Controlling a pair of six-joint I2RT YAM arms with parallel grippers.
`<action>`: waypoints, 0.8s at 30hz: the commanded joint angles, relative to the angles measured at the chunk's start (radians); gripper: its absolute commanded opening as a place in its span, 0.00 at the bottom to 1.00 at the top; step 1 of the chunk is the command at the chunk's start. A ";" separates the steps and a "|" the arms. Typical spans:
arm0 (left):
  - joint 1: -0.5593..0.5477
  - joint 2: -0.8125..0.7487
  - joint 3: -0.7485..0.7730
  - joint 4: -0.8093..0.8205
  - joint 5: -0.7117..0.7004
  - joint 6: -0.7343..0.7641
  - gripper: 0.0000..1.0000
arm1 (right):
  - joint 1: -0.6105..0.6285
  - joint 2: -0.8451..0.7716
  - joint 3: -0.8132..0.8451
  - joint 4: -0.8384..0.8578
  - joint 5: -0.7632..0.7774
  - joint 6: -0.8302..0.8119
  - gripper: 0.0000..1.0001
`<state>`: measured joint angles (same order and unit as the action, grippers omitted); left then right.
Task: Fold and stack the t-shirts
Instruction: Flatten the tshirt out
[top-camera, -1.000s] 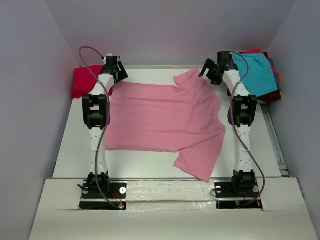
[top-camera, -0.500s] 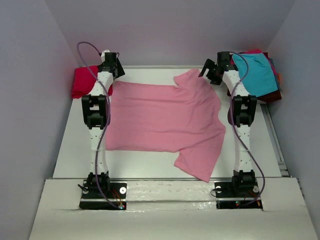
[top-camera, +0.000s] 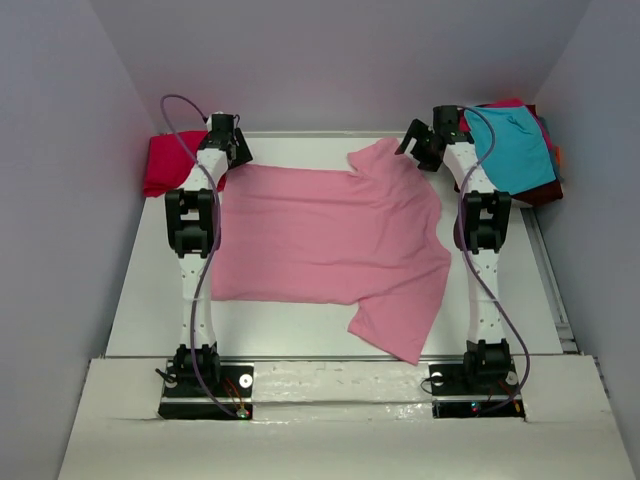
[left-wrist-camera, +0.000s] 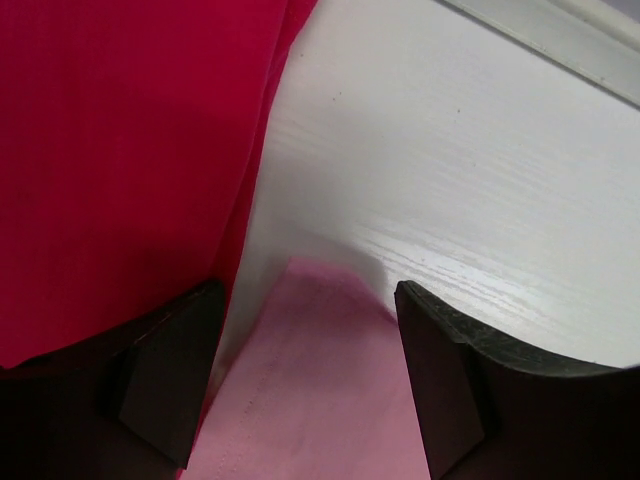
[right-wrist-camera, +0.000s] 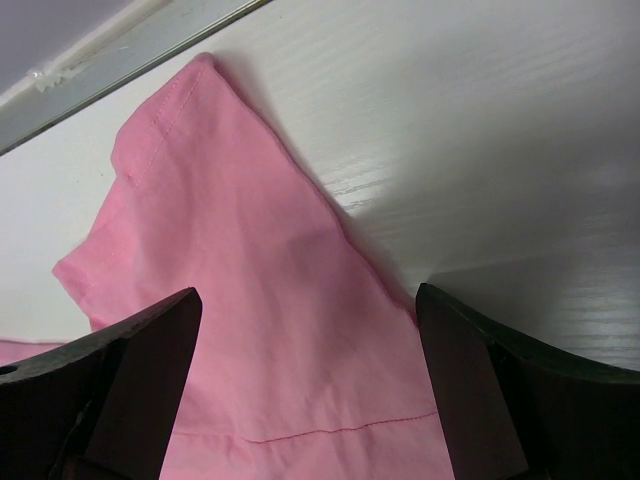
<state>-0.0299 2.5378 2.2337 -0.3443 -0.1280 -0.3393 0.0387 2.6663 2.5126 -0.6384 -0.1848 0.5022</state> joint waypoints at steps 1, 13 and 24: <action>0.007 -0.088 -0.068 0.050 0.036 0.013 0.82 | -0.008 -0.009 0.011 0.039 -0.016 0.016 0.93; 0.007 -0.039 -0.008 0.018 0.096 0.028 0.81 | -0.008 -0.002 0.009 0.042 -0.031 0.027 0.91; 0.007 -0.040 -0.017 0.028 0.189 0.045 0.78 | -0.008 -0.002 0.009 0.043 -0.033 0.035 0.87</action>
<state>-0.0242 2.5141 2.1841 -0.3119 0.0208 -0.3138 0.0387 2.6663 2.5107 -0.6357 -0.2024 0.5274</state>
